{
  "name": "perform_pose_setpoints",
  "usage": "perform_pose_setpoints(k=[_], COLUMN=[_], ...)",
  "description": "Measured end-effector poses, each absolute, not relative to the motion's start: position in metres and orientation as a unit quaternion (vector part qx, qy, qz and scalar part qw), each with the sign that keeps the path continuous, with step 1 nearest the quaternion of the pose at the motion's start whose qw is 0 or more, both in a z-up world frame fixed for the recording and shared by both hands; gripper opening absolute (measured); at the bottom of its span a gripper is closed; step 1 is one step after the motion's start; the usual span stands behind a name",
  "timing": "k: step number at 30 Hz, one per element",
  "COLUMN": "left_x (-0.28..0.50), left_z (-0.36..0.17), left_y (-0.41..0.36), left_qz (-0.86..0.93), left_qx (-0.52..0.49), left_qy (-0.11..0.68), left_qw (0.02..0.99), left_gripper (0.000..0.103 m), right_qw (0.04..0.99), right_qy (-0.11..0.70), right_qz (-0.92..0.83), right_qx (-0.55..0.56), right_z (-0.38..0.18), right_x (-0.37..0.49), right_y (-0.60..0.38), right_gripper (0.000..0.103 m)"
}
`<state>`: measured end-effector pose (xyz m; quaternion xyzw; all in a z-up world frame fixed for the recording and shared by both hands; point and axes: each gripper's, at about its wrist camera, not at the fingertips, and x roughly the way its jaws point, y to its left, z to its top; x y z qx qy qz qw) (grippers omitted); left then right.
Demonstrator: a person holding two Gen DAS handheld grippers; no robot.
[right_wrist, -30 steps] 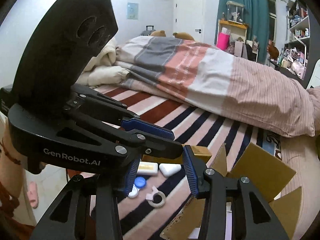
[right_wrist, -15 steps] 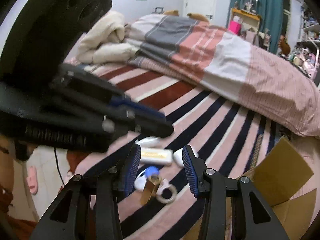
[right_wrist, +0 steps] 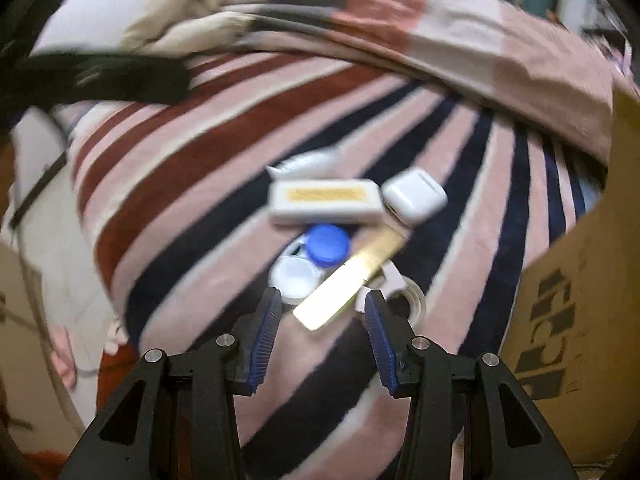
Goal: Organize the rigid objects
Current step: 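Return the right tool and grasp the gold cylinder beside the lens case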
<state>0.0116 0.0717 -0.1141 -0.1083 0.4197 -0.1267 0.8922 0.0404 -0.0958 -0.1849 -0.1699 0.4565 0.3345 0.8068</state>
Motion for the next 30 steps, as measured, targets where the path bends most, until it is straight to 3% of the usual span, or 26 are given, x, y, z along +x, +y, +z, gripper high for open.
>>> perform_pose_setpoints(k=[14, 16, 21, 30], left_x=[0.002, 0.001, 0.0, 0.004], left_z=[-0.113, -0.112, -0.111, -0.115], left_y=[0.085, 0.086, 0.089, 0.087], left_qz=[-0.129, -0.128, -0.127, -0.128], left_qx=[-0.126, -0.128, -0.128, -0.127], left_qy=[0.405, 0.403, 0.401, 0.408], left_qw=[0.896, 0.897, 0.898, 0.895], left_gripper=[0.057, 0.057, 0.057, 0.059], right_qw=[0.802, 0.788, 0.764, 0.735], right_qy=[0.496, 0.515, 0.486, 0.516], right_qz=[0.286, 0.298, 0.371, 0.367], right_qx=[-0.168, -0.158, -0.206, -0.242], right_z=[-0.186, -0.188, -0.176, -0.19], right_x=[0.089, 0.099, 0.083, 0.058], right_y=[-0.082, -0.083, -0.073, -0.078], right_gripper=[0.038, 0.025, 0.014, 0.018])
